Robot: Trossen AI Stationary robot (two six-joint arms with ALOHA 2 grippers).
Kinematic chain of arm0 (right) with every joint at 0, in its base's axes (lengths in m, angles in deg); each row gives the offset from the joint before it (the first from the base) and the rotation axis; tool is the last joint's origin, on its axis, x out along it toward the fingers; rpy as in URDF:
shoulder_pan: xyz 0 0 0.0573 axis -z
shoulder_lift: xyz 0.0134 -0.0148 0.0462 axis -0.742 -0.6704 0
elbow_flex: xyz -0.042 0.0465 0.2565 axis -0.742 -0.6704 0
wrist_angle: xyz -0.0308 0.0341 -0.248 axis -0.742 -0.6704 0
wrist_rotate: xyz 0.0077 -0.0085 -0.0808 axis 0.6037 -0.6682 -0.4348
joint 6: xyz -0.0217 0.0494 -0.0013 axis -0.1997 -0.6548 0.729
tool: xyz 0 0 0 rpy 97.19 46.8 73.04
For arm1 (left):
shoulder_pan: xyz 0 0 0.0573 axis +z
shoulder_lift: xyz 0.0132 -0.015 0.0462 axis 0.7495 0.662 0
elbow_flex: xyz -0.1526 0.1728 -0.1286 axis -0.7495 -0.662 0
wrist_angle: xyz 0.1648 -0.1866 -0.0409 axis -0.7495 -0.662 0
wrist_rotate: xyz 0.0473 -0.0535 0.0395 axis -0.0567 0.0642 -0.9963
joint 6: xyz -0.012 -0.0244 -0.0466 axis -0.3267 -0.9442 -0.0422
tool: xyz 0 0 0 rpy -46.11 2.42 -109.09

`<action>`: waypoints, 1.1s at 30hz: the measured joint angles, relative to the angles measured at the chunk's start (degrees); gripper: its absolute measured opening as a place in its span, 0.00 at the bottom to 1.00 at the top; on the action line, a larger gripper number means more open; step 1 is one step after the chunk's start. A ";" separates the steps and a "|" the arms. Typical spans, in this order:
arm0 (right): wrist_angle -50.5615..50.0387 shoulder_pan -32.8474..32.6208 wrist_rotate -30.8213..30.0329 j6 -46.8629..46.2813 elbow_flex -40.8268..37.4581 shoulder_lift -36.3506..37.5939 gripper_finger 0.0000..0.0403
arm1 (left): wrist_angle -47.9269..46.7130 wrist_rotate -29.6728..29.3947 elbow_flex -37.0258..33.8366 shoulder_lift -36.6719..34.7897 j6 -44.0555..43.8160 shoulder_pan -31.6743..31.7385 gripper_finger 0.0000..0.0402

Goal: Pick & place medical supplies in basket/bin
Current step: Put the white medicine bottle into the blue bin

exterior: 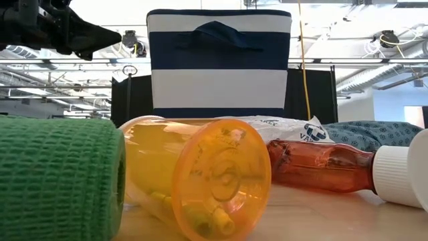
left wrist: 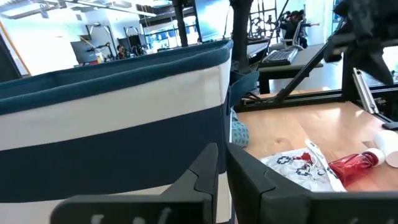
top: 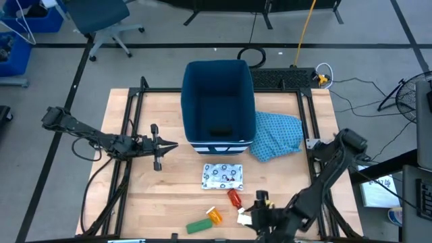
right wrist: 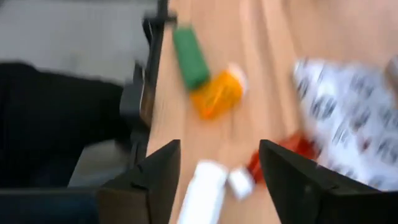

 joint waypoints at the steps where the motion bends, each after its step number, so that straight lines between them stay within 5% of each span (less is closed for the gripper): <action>1: -3.56 0.34 1.69 -2.22 2.20 -1.59 0.56 | 0.00 0.01 0.00 0.02 0.01 0.00 0.09; 5: -12.86 2.57 8.06 -10.57 7.81 -5.78 0.63 | 0.00 0.01 0.00 0.01 0.01 0.00 0.09; 9: -10.88 4.03 12.70 -13.76 8.37 -7.65 0.65 | 0.02 0.02 0.00 0.00 -0.08 0.00 0.09; 20: -10.74 4.23 15.91 -17.15 8.23 -12.01 0.65 | -0.52 0.42 0.00 0.02 -0.09 0.00 0.09; 33: 1.73 3.14 20.30 -16.57 -2.92 -12.56 0.65 | -0.57 0.50 0.00 0.02 -0.05 0.00 0.09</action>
